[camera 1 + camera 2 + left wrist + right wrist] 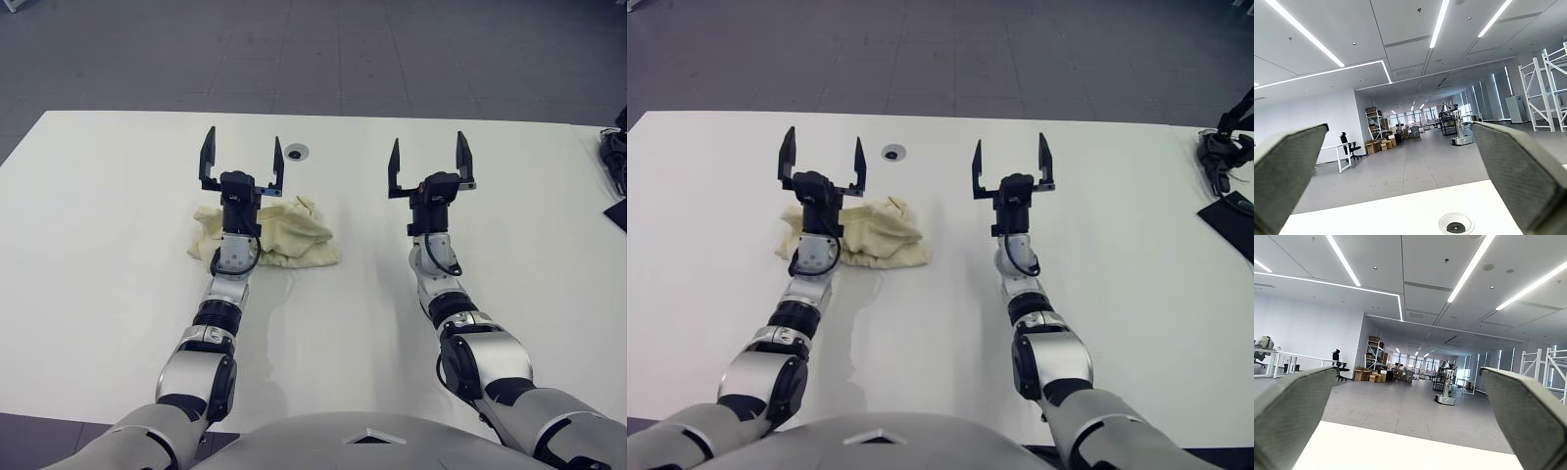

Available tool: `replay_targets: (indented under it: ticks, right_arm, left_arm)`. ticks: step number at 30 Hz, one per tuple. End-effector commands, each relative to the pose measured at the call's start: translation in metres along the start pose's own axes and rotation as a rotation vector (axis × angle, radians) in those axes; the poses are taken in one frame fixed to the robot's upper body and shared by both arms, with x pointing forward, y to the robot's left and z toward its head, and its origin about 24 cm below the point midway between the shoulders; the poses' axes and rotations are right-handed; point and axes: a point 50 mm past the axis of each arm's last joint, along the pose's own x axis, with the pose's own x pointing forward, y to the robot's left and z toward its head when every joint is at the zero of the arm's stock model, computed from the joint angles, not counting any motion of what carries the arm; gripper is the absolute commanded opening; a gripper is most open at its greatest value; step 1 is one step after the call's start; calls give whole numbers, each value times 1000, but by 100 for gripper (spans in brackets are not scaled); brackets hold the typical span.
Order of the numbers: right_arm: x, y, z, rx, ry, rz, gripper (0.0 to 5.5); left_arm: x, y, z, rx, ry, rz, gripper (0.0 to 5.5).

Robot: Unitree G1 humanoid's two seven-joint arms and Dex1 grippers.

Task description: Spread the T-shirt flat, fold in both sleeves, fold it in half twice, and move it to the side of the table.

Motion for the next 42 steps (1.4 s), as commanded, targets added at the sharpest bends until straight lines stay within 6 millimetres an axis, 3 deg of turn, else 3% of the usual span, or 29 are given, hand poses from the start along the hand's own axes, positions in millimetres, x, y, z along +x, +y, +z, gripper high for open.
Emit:
replay_targets:
  ticks: [1, 20, 23, 28, 33, 36, 42]
  right_arm:
    - [5, 0, 2, 1, -12, -5, 536]
    - [5, 1, 2, 1, -11, -5, 536]
    - [6, 4, 3, 6, -12, -1, 536]
    - [6, 10, 3, 22, -10, 8, 536]
    - [7, 10, 4, 27, -11, 4, 536]
    - [5, 6, 4, 16, -15, -9, 536]
    - [6, 5, 3, 10, -9, -13, 536]
  left_arm:
    - [5, 0, 0, 1, 6, 2, 540]
    - [5, 0, -2, 4, 16, -4, 540]
    - [10, 9, 5, 84, -35, -42, 540]
    - [27, 48, 33, 386, -112, -241, 540]
    - [17, 84, 69, 700, -152, -557, 540]
    - [7, 79, 66, 718, -103, -787, 540]
    - [-14, 80, 35, 898, 72, -1088, 540]
